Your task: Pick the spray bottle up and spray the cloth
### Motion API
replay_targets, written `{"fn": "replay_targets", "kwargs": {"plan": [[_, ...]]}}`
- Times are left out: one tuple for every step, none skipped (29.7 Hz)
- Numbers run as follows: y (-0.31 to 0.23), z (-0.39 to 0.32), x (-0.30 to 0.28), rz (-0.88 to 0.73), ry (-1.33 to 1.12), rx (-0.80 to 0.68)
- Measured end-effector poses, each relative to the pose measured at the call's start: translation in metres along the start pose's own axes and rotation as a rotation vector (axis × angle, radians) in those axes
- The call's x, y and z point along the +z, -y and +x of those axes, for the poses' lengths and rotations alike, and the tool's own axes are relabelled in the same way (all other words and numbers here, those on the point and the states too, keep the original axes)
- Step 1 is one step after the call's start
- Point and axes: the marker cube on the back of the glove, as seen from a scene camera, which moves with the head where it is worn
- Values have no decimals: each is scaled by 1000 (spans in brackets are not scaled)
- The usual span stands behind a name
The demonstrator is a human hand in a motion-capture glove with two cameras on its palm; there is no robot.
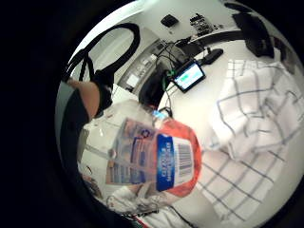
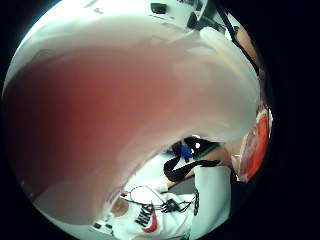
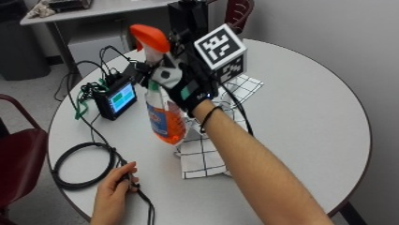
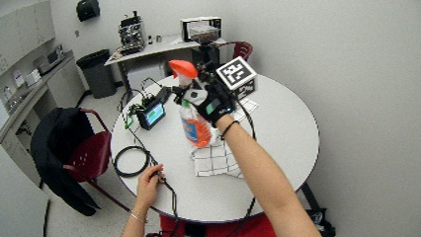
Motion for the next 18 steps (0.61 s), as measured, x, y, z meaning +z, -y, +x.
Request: {"fn": "replay_targets", "kwargs": {"plan": [[1, 11, 11, 0, 3, -2], [1, 22, 21, -3, 5, 3], [0, 31, 30, -8, 7, 10], [-2, 40, 38, -14, 9, 17], [-3, 48, 45, -18, 9, 21], [-3, 54, 51, -19, 10, 22], [-4, 59, 54, -18, 10, 22], [-4, 63, 56, -14, 11, 23], [-4, 66, 58, -9, 13, 26], [-4, 69, 58, -5, 15, 31], [-4, 71, 59, -3, 18, 36], [-4, 74, 61, -2, 21, 40], [-4, 77, 62, -3, 24, 44], [-4, 79, 63, -4, 28, 48], [-5, 81, 64, -4, 31, 51], [-5, 83, 65, -4, 34, 56], [-6, 85, 65, -4, 35, 61], [-6, 86, 65, -7, 34, 69]]}}
